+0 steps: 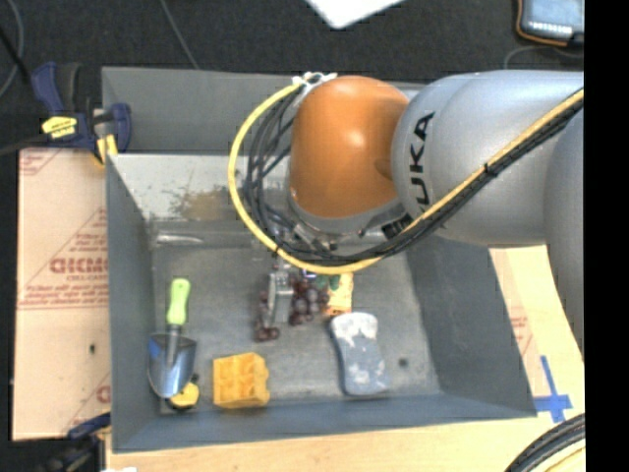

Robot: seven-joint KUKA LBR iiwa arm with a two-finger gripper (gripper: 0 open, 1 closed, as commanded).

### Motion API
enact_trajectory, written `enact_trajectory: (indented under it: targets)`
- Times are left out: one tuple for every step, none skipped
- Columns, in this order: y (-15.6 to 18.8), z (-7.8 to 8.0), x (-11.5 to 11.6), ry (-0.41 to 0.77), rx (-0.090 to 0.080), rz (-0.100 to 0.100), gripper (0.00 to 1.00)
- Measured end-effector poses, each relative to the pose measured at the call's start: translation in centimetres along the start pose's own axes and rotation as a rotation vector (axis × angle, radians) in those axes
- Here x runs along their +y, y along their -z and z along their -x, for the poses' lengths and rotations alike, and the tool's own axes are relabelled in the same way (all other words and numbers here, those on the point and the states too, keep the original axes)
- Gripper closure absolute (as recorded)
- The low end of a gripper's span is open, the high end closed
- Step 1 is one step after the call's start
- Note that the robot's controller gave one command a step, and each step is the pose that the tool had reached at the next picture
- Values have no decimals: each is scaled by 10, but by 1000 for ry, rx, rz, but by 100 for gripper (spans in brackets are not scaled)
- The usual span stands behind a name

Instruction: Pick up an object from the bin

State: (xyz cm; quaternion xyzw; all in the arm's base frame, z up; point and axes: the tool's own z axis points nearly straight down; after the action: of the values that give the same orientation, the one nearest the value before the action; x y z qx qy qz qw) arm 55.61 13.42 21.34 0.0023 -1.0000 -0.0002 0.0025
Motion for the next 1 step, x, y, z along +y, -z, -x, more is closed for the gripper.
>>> enact_trajectory:
  targets:
    - [5,2,-1,-3,-8,1,0]
